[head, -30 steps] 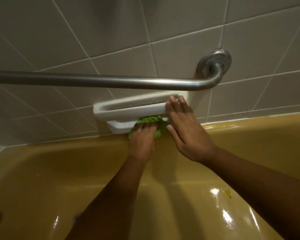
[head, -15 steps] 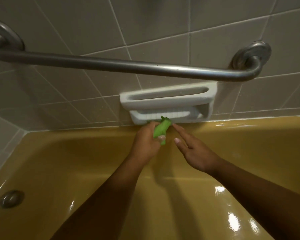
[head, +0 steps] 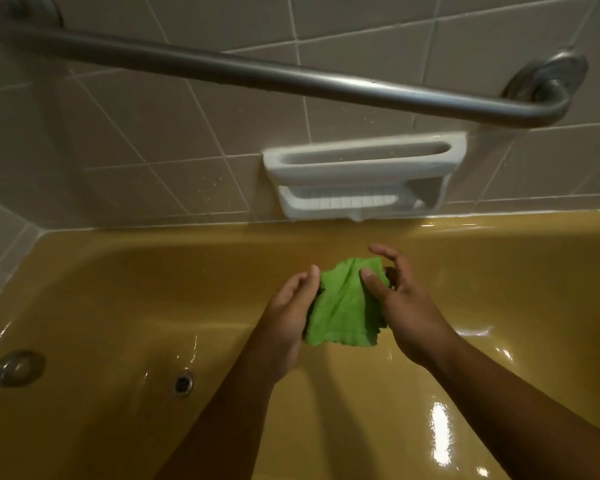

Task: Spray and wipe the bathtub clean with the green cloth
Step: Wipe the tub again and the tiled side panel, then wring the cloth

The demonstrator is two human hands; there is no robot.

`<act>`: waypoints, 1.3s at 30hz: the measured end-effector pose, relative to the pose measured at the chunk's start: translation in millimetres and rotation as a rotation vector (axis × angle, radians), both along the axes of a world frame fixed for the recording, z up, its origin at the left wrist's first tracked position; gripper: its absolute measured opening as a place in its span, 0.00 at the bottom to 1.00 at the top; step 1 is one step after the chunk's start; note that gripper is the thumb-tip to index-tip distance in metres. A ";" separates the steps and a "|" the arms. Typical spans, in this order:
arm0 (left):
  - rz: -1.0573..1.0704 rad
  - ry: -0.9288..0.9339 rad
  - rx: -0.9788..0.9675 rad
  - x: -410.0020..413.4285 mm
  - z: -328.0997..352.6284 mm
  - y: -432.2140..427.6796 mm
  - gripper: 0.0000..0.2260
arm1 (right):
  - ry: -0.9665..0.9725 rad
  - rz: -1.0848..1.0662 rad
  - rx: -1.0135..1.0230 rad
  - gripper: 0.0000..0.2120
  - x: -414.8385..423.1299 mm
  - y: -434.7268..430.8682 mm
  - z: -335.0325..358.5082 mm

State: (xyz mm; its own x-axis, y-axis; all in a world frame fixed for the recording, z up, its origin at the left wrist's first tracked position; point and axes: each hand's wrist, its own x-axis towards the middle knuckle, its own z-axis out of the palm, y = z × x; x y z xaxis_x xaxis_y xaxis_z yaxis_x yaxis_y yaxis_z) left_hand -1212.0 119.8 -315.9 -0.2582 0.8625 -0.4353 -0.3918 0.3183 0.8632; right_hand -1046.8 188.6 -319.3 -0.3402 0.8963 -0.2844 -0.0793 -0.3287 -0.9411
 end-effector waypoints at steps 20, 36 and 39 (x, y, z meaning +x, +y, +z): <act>0.083 0.582 -0.266 -70.4 -145.7 75.0 0.10 | -0.398 -0.007 0.158 0.19 -75.3 46.7 -110.2; 0.446 0.241 -0.234 -13.2 -200.0 133.5 0.10 | -0.223 -0.057 -0.254 0.17 -47.9 63.9 -165.5; 0.512 0.109 -0.170 13.8 -174.4 146.5 0.11 | -0.211 -0.234 -0.133 0.12 -43.4 80.0 -153.6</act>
State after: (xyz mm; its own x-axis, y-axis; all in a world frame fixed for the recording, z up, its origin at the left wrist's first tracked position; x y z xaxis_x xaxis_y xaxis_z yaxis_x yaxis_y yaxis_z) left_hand -1198.2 266.3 -490.2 -0.6777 0.5343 -0.5052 -0.4448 0.2492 0.8603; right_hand -1090.2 268.6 -473.0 -0.0511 0.8935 -0.4461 0.0252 -0.4454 -0.8950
